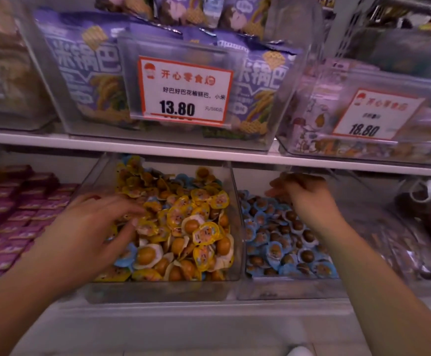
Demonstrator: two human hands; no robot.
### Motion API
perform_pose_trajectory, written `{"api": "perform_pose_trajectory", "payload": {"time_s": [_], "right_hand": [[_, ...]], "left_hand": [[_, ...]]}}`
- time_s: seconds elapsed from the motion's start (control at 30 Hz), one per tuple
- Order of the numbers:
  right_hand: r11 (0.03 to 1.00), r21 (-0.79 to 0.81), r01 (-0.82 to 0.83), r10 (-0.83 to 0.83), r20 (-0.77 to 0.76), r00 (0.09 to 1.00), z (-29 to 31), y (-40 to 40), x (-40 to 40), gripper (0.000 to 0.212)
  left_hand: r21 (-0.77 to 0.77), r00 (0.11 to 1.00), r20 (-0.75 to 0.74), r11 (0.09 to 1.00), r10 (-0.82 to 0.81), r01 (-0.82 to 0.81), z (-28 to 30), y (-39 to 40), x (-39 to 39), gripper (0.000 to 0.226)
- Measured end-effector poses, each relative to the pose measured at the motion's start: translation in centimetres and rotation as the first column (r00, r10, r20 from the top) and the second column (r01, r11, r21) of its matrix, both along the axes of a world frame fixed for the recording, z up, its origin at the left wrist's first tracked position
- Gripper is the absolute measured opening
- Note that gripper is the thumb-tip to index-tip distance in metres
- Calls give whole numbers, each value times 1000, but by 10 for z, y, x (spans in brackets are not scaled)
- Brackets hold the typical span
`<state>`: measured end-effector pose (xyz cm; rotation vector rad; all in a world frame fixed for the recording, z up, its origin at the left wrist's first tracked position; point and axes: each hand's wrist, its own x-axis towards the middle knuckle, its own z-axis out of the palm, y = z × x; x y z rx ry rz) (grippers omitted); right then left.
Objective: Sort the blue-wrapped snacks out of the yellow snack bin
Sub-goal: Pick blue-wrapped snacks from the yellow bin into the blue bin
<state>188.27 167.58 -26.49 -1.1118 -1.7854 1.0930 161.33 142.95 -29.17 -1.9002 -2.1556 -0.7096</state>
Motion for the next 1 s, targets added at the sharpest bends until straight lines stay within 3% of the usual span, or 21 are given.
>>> {"api": "perform_pose_trajectory", "payload": {"time_s": [0.07, 0.13, 0.2, 0.27, 0.33, 0.43, 0.53, 0.63, 0.73, 0.83, 0.93, 1.0], "right_hand": [[995, 98, -22, 32, -94, 995, -4, -8, -13, 27], [960, 267, -80, 95, -45, 994, -6, -25, -26, 26], [865, 479, -151, 156, 29, 987, -4, -49, -41, 22], [699, 651, -296, 240, 176, 955, -2, -76, -58, 20], [534, 640, -552, 354, 423, 834, -5, -102, -77, 23], [390, 414, -822, 423, 713, 559, -17, -126, -101, 29], [401, 330, -854, 379, 789, 483, -26, -127, -118, 35], [463, 325, -824, 349, 788, 507, -28, -115, -126, 39], [482, 440, -758, 180, 797, 577, -30, -106, -129, 34], [535, 475, -699, 63, 802, 594, -29, -102, -130, 37], [506, 488, -712, 181, 746, 641, -25, -103, -127, 36], [449, 484, -751, 342, 684, 645, -20, -112, -125, 26]], "left_hand": [[-74, 999, -34, 997, 24, -27, 1, -11, -9, 33], [-150, 998, -55, 988, 15, -23, 1, -20, -11, 37], [-204, 997, -75, 979, 10, -25, 0, -26, -8, 41], [-244, 993, -114, 969, 17, -44, -2, -30, -4, 45], [-265, 982, -185, 962, 23, -72, -2, -31, -2, 45], [-255, 975, -220, 964, 13, -71, 0, -29, -2, 44], [-194, 984, -177, 980, 9, -44, 0, -27, -3, 39], [-47, 994, -91, 996, 66, -71, 2, -30, -11, 30], [147, 994, 64, 985, 83, -92, 8, -36, -18, 24], [203, 992, 100, 974, 78, -97, 8, -41, -12, 21], [186, 995, 84, 979, 63, -77, 6, -42, -1, 13], [154, 995, 97, 987, 33, -48, 6, -39, 2, 20]]}}
